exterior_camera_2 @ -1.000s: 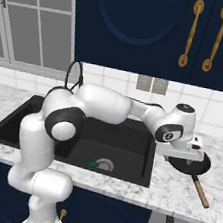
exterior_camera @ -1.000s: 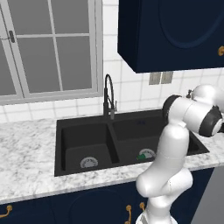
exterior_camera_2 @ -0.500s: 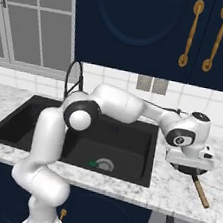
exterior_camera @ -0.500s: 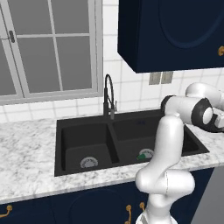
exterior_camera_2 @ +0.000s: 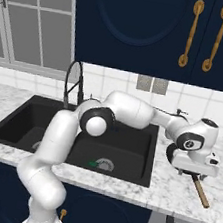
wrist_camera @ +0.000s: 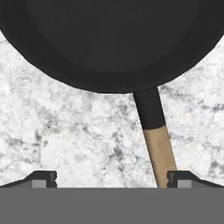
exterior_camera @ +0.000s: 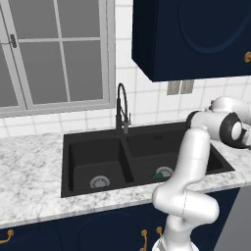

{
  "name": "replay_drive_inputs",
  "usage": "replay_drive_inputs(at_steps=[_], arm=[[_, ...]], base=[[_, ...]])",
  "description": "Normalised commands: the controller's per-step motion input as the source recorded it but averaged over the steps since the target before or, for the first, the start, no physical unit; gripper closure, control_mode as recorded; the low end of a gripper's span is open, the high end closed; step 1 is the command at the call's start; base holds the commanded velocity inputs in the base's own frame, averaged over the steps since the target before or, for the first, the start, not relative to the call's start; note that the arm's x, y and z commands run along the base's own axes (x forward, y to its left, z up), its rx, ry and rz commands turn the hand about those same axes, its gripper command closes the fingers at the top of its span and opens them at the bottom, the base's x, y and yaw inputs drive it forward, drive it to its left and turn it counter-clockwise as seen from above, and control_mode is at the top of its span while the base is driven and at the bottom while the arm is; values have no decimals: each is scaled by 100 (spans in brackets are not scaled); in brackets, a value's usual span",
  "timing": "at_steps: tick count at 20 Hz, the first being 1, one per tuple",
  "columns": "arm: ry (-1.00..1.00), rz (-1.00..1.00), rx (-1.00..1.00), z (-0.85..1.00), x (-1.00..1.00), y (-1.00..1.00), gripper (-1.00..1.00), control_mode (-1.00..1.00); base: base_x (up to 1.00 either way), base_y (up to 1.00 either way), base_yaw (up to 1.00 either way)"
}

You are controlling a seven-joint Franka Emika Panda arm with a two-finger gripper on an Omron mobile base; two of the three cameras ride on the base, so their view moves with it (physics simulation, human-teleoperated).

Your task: Pick the pan and sponge and place them into the sink. Then turn on the water.

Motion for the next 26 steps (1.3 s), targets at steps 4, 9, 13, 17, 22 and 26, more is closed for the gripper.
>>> replay_drive_inputs(at_steps=[4,9,13,17,22,26], arm=[[7,0,0,-37,16,-3,-100,-100],[8,1,0,-28,22,-14,-100,-100],[9,3,3,-16,28,-23,-100,-100],[3,5,8,-17,23,-23,-100,-100],[0,3,12,-21,16,-12,-100,-100],[0,0,1,-11,3,2,100,-100]], base=[[0,0,0],[0,0,0],[0,0,0],[0,0,0],[0,0,0],[0,0,0]])
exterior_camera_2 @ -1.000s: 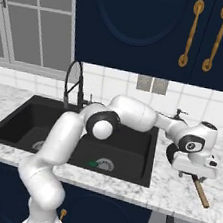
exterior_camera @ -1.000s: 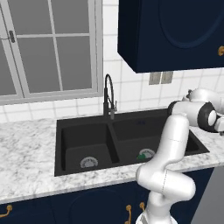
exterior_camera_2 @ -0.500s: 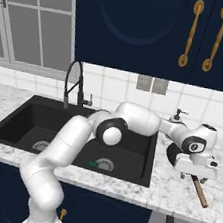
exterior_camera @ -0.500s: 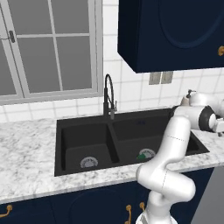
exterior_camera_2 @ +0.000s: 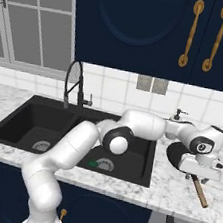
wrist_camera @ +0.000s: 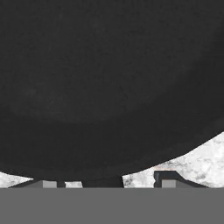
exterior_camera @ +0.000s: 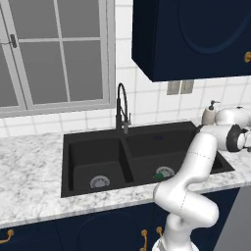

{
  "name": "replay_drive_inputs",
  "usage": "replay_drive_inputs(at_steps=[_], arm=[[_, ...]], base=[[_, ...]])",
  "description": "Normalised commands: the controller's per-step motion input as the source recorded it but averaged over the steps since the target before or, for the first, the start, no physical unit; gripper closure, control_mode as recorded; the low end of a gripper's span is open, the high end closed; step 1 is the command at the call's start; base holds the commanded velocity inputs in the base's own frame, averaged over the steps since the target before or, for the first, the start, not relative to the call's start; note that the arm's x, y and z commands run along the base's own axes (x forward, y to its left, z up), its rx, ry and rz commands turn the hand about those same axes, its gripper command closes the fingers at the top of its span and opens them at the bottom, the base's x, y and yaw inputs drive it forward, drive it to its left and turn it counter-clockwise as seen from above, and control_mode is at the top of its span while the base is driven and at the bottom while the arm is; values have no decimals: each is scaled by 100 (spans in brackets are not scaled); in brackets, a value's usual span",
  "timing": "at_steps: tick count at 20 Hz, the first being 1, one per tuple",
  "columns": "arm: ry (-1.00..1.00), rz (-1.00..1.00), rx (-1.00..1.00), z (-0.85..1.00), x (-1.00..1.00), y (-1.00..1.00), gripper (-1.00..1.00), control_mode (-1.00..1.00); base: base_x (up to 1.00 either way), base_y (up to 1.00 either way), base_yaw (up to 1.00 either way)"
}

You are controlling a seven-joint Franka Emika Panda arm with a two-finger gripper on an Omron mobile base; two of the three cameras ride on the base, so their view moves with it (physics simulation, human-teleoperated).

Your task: Pick the pan and sponge and place them into the sink. Then turn on the water.

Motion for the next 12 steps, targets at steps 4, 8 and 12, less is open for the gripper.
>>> replay_drive_inputs(at_steps=[4,8,12], arm=[[-15,0,6,-37,-51,67,100,-100],[-35,4,10,-23,-82,96,100,-100],[-36,5,12,5,-39,98,100,-100]], base=[[0,0,0],[0,0,0],[0,0,0]])
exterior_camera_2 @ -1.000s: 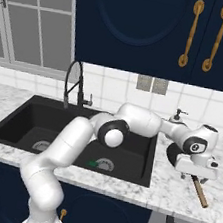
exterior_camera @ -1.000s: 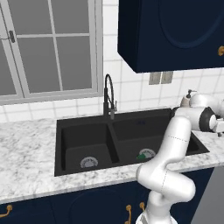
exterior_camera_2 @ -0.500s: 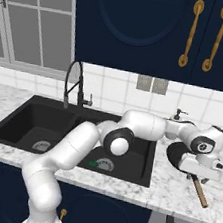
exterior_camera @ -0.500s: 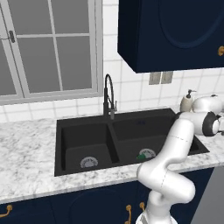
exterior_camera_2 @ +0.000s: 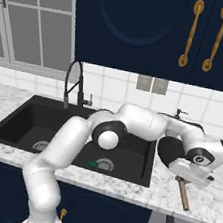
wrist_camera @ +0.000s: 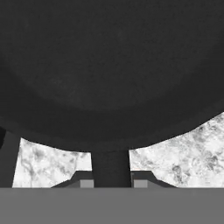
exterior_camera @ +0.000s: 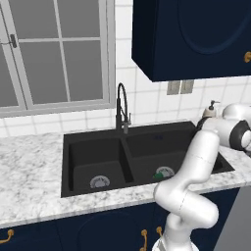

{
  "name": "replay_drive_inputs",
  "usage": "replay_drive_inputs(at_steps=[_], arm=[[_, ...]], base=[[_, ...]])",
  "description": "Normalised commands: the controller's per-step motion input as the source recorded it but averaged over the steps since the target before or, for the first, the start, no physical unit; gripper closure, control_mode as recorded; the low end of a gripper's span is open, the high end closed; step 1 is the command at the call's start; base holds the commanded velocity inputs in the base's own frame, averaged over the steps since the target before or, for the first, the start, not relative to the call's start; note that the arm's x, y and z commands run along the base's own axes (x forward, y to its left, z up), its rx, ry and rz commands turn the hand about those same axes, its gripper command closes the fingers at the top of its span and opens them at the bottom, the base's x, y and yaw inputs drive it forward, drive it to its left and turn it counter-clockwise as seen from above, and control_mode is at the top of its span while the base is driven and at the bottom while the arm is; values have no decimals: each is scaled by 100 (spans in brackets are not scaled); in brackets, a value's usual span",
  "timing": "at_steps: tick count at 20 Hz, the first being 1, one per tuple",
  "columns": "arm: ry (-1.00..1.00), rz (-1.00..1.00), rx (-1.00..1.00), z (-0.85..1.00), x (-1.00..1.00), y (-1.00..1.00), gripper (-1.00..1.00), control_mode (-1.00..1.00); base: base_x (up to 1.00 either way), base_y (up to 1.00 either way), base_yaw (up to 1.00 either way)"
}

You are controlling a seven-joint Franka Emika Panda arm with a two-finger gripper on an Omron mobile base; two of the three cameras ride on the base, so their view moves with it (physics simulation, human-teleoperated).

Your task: Pick the pan and sponge and place them into the sink. Then turn on the water.

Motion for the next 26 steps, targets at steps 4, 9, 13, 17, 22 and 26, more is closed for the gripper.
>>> replay_drive_inputs(at_steps=[4,9,13,17,22,26], arm=[[-25,14,1,42,0,100,100,-100],[-13,18,0,47,19,100,100,-100],[-1,26,-2,16,30,86,100,-100],[0,24,0,0,29,45,100,-100],[1,32,0,0,42,15,100,-100],[0,29,0,0,36,4,100,-100]], base=[[0,0,0],[0,0,0],[0,0,0],[0,0,0],[0,0,0],[0,0,0]])
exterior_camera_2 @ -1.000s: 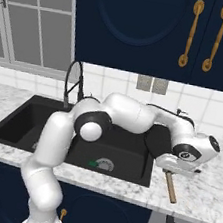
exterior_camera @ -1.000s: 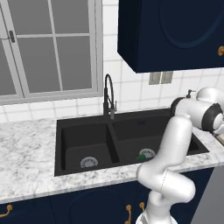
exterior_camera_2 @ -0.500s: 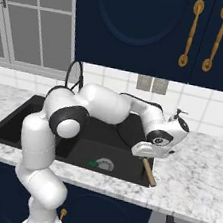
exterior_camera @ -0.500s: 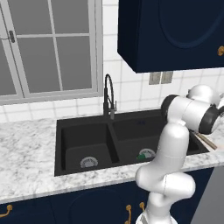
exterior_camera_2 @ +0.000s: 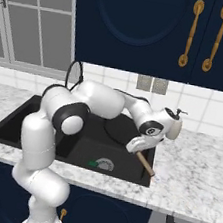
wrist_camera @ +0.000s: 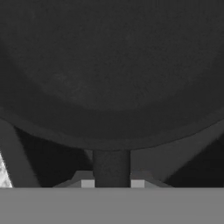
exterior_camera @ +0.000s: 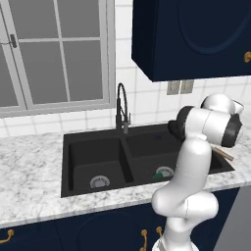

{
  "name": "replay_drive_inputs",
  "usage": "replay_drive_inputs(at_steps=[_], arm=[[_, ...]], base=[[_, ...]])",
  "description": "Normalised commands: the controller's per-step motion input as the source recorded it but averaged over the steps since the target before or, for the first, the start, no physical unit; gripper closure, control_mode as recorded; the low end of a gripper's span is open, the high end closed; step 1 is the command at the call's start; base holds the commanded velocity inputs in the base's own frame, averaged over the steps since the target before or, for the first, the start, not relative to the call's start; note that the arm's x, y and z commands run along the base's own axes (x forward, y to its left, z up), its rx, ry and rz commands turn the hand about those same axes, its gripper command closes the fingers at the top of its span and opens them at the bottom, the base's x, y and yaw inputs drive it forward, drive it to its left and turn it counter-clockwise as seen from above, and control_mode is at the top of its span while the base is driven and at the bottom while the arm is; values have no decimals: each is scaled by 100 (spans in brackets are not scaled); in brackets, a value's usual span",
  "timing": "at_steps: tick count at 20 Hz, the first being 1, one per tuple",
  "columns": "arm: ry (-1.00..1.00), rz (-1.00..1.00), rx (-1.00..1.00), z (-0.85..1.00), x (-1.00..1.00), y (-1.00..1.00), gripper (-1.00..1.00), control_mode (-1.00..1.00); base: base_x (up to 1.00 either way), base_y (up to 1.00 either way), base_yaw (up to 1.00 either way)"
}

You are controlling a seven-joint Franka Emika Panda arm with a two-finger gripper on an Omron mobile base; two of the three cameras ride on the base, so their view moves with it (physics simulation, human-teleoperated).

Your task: Pick the pan and sponge and place them into the sink. Then turn on the water.

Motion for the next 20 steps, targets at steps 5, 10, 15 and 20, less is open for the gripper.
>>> replay_drive_inputs(at_steps=[5,10,15,20], arm=[[0,19,0,-15,24,13,100,-100],[0,1,0,-31,1,40,100,-100],[0,-2,0,-39,13,56,100,-100],[0,-1,0,-46,13,40,100,-100]], base=[[0,0,0],[0,0,0],[0,0,0],[0,0,0]])
